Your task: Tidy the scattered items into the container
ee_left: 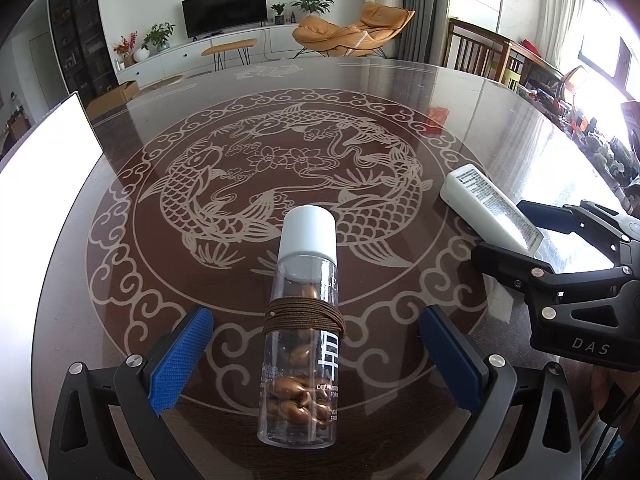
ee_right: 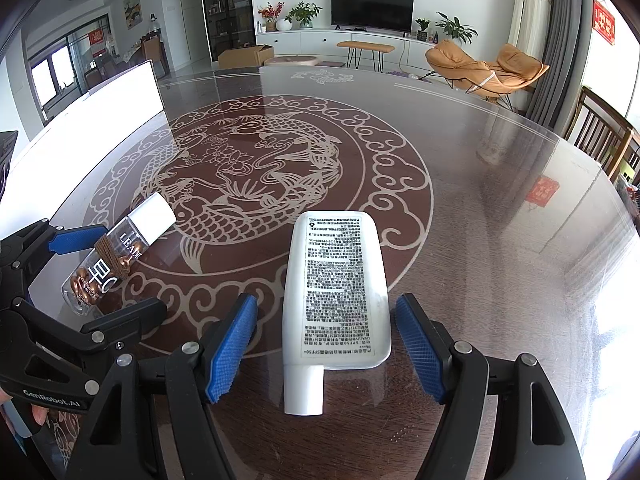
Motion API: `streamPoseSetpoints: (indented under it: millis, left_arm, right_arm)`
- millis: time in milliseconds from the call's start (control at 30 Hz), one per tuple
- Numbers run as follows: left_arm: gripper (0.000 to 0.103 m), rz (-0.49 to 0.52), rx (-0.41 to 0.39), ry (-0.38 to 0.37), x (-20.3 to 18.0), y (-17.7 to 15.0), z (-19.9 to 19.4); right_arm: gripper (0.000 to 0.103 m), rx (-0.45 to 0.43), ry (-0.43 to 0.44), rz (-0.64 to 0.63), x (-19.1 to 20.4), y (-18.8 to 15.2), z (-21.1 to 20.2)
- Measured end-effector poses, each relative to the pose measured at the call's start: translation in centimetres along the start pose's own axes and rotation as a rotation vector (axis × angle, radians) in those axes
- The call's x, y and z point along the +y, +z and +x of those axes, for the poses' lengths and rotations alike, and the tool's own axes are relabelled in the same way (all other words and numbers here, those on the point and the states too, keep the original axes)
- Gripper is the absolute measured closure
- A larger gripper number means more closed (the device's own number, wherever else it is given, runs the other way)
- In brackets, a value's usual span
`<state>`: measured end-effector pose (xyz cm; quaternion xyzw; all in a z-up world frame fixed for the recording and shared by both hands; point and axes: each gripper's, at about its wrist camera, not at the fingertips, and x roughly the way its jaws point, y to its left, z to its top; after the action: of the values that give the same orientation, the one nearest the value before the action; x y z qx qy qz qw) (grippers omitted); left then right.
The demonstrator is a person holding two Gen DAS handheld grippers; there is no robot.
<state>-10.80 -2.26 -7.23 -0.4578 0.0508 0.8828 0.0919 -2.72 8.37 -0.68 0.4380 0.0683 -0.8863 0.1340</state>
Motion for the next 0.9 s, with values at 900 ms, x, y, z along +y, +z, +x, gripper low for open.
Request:
streamPoseSetpoints:
  millis: [900]
  left_arm:
    - [0.0, -0.001, -0.001, 0.001, -0.19, -0.02, 0.09]
  right_arm:
    - [0.03, 0.0, 0.0, 0.001, 0.03, 0.06, 0.02]
